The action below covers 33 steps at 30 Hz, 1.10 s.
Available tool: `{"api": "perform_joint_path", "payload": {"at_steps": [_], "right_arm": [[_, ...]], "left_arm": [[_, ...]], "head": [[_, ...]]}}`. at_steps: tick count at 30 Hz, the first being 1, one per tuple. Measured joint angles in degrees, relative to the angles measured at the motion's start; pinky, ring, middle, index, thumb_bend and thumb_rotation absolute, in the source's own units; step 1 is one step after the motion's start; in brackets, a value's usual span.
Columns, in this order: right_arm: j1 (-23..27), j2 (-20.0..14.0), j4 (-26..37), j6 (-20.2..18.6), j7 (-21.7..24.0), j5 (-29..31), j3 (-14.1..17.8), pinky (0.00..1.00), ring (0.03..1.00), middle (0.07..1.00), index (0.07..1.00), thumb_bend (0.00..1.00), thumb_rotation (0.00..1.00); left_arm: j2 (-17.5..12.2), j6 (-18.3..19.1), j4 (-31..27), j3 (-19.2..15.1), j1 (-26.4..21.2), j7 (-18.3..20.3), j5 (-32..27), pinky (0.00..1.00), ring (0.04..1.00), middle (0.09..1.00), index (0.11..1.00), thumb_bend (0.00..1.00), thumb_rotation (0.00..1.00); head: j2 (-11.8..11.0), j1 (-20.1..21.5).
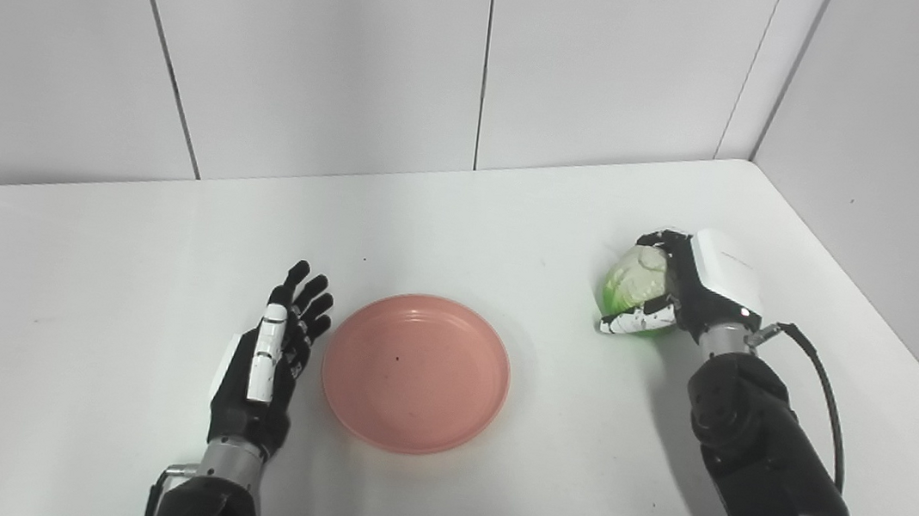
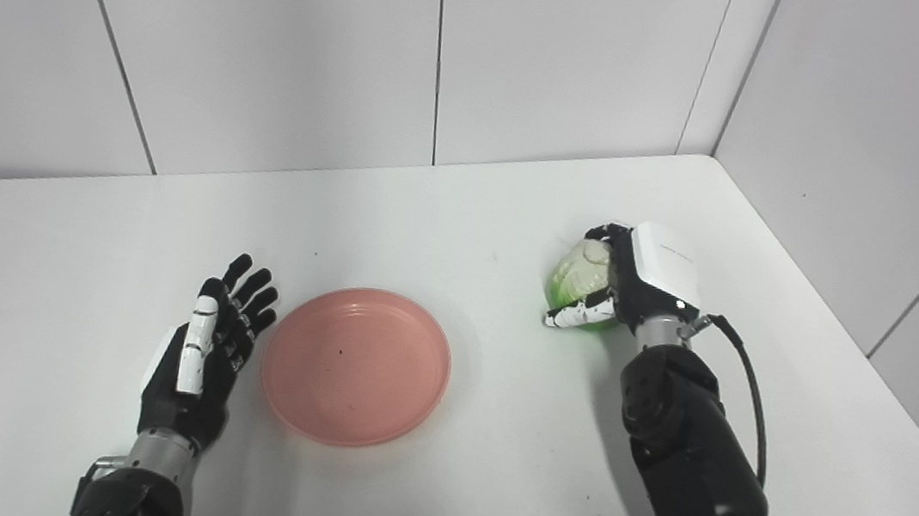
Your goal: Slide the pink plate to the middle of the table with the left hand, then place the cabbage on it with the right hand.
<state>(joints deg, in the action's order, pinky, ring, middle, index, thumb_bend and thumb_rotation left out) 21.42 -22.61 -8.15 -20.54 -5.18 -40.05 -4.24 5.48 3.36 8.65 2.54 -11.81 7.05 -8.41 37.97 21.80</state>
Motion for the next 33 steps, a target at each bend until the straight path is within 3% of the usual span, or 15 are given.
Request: {"api": "perform_joint_path", "payload": {"at_steps": [15, 24, 29, 33], "right_arm": [[0.3, 0.6, 0.4, -0.7, -0.3, 0.1, 0.5, 0.31, 0.431, 0.542, 0.475, 0.52, 0.00], [0.3, 0.6, 2.0, 1.0, -3.3, -0.4, 0.6, 0.27, 0.392, 0.481, 0.509, 0.52, 0.00], [0.2, 1.1, 9.5, 2.9, -2.6, 3.1, 0.6, 0.33, 0.421, 0.511, 0.493, 0.52, 0.00], [0.2, 2.1, 13.7, 4.9, -0.4, 4.9, -1.3, 0.32, 0.409, 0.492, 0.504, 0.52, 0.00]], "left_arm": [[-0.2, 0.3, -0.2, 0.1, 0.0, 0.0, -0.2, 0.95, 0.941, 0.948, 0.944, 0.50, 1.00], [0.0, 0.3, -0.2, 0.5, 0.0, -0.3, 0.2, 0.95, 0.941, 0.943, 0.947, 0.50, 1.00], [0.7, 0.6, -0.4, 1.0, 0.0, -1.2, 1.0, 0.96, 0.944, 0.944, 0.951, 0.50, 1.00], [1.8, 1.4, -0.6, 1.0, 0.0, -1.4, 0.6, 0.96, 0.948, 0.948, 0.955, 0.50, 1.00]], "head": [[0.6, -0.4], [1.1, -2.1], [1.8, -4.0], [1.9, -4.3]]}}
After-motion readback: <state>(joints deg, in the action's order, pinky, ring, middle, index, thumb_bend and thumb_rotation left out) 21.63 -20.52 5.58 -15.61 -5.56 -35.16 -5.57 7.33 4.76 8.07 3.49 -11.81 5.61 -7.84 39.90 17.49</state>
